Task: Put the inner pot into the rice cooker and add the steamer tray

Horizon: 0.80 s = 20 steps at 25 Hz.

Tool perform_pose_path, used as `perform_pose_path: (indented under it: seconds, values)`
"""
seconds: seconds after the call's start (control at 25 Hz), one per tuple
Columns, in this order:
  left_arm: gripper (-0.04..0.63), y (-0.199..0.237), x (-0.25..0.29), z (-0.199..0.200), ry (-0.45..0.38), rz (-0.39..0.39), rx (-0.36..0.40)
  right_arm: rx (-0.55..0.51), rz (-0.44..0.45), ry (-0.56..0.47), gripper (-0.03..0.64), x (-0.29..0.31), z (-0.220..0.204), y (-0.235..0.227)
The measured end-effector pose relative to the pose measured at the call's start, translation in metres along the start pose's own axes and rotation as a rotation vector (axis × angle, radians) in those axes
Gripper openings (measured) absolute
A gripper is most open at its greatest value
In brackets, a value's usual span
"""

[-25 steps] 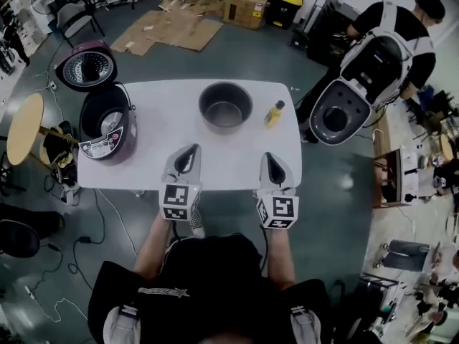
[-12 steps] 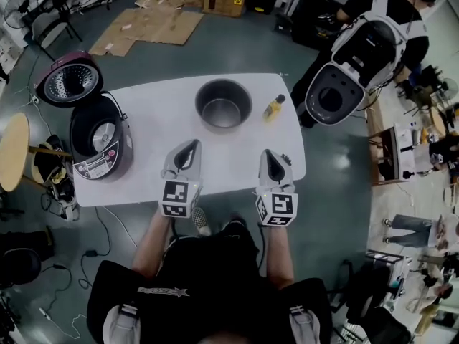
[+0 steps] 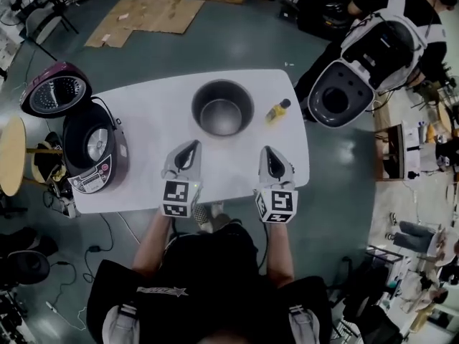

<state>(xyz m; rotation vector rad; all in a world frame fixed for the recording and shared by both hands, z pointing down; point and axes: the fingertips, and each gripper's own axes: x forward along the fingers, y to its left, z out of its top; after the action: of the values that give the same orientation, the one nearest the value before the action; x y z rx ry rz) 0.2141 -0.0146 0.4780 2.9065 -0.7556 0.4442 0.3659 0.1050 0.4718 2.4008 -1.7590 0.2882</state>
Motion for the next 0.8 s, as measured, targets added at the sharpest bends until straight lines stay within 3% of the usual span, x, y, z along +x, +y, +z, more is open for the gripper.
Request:
perform_pose_path:
  seconds: [0.36,0.4,0.44,0.48,0.52,0.56,0.64,0.8]
  values:
    - [0.015,0.033,0.047,-0.012,0.061,0.074,-0.058,0.051,0.017,0.057,0.003,0.061,-0.017,-0.016]
    - [0.032,0.034,0.052,-0.015,0.073,0.072,-0.081,0.056,0.014,0.062,0.005,0.066,-0.019,-0.019]
    - [0.097,0.035,0.057,-0.019,0.086,0.061,-0.109,0.063,0.02,0.068,0.009,0.072,-0.021,-0.02]
    - [0.176,0.037,0.062,-0.022,0.097,0.047,-0.136,0.073,0.034,0.075,0.113,0.079,-0.024,-0.02]
    - [0.196,0.039,0.067,-0.024,0.102,0.037,-0.157,0.085,0.049,0.082,0.196,0.086,-0.027,-0.019]
    - [0.221,0.041,0.07,-0.026,0.102,0.035,-0.171,0.097,0.062,0.087,0.206,0.092,-0.03,-0.019]
    - [0.278,0.039,0.076,-0.03,0.107,0.036,-0.183,0.119,0.082,0.104,0.29,0.098,-0.038,-0.021]
    - [0.327,0.046,0.09,-0.04,0.148,0.039,-0.198,0.165,0.105,0.15,0.314,0.118,-0.05,-0.022]
